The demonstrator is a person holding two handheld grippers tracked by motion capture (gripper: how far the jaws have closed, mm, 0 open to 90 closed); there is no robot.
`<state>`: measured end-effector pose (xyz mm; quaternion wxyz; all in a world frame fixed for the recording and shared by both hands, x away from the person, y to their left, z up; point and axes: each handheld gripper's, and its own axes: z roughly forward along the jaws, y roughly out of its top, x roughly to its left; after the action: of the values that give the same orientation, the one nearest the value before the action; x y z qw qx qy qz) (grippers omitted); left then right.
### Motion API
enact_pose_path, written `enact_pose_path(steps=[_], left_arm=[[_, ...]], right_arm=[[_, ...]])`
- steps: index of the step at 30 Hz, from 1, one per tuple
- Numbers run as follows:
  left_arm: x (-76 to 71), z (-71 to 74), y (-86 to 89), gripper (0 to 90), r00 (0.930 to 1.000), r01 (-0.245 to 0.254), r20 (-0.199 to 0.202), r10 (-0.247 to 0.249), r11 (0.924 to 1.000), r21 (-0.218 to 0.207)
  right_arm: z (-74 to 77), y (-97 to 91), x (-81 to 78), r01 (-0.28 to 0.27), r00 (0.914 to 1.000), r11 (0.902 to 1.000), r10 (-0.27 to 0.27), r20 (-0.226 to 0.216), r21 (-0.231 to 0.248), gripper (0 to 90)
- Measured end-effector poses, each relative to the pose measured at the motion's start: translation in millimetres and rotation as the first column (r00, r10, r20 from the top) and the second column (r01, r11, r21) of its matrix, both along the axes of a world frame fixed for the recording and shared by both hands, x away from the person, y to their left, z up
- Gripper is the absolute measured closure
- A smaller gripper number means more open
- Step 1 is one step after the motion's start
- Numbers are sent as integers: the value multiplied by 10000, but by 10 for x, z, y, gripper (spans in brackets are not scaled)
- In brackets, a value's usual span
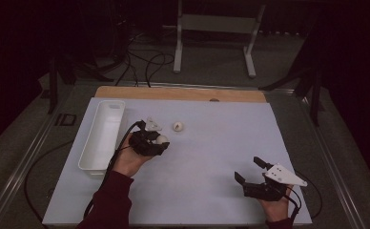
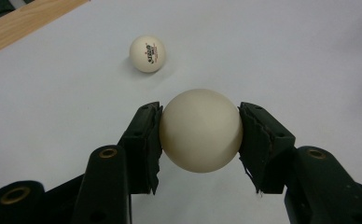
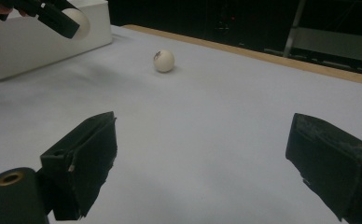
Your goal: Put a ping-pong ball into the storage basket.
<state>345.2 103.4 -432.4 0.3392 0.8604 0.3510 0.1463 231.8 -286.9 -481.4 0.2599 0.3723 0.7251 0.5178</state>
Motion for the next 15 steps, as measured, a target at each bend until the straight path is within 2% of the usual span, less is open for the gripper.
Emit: enact_pose_path(steps=[15], left_arm=[[-46,130,24,514,9995,172,247,-174,9998,86]], right_arm=[[1,-1,-1,-10,10000,10000,10,15,24,85]])
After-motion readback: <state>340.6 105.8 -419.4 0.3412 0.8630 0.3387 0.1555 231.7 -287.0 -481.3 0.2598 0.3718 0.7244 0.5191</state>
